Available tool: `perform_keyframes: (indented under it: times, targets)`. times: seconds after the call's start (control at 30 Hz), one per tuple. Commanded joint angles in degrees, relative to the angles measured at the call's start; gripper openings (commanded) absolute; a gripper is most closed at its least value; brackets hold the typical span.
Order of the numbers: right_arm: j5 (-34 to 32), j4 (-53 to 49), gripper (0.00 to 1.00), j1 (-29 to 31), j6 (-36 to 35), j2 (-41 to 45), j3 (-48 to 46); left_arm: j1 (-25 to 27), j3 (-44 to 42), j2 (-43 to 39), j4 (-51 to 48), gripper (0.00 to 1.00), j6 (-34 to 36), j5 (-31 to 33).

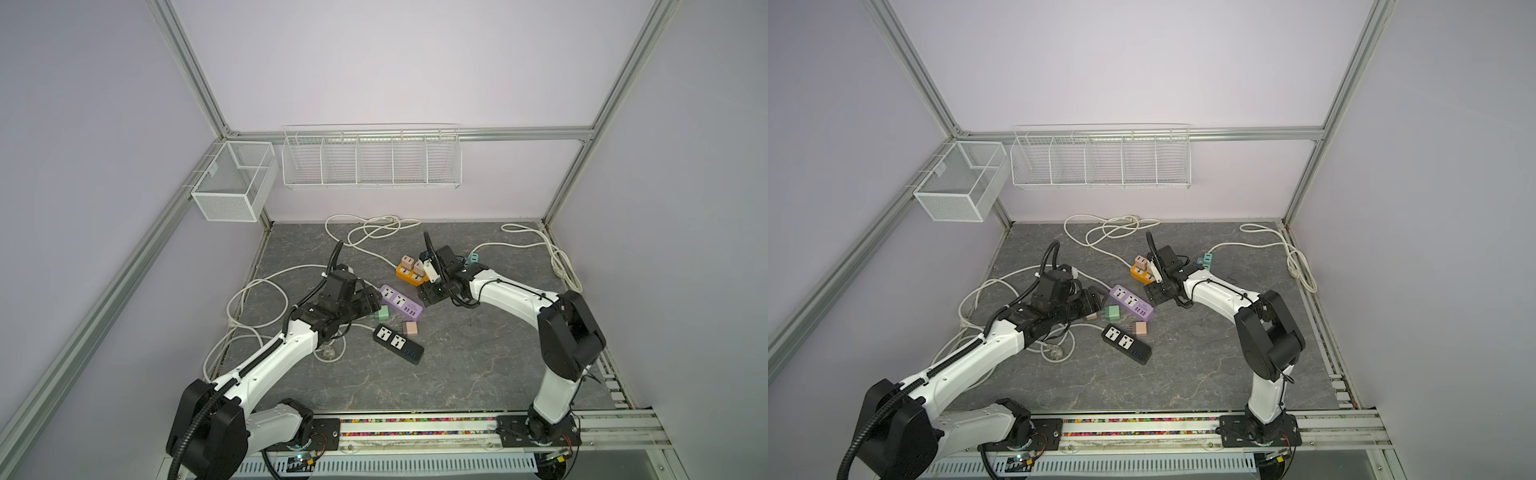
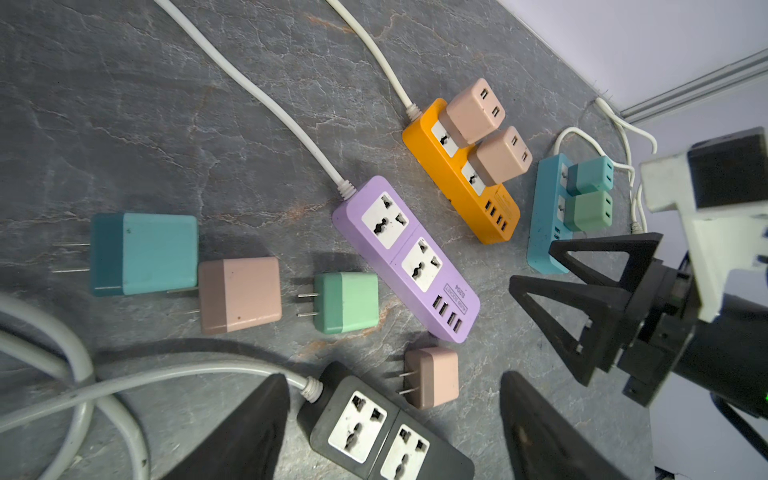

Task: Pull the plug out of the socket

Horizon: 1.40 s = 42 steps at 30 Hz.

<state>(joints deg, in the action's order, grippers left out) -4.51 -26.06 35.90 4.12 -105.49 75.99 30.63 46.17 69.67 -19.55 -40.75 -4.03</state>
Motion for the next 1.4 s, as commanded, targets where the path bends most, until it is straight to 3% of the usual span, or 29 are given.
perform_keyframes:
  times: [0.0, 0.43, 0.77, 1.03, 1.37]
  targets:
    - [0.49, -2.6, 0.82, -0.91, -6.88, -2.86, 3.05, -0.53, 2.4, 1.82, 0.51, 0.84, 2.49, -0.71]
    - [-0.34, -3.57, 0.79, -4.4, -12.47, -13.6, 12.79, -2.07, 4.46, 6.14, 3.33, 0.95, 3.61, -2.73]
    - [1.67, -5.29, 0.65, -5.23, -14.74, -18.45, 17.2, -2.83, 4.98, 7.54, 3.9, 1.0, 3.06, -2.84]
    - [3.72, -6.17, 0.48, -5.19, -14.6, -15.94, 14.38, -2.89, 5.28, 8.09, 4.13, 1.0, 2.1, -4.22]
    - [4.23, -5.67, 0.42, -4.44, -9.53, -5.16, 1.73, -2.9, 5.91, 8.96, 4.36, 0.97, -0.19, -6.61]
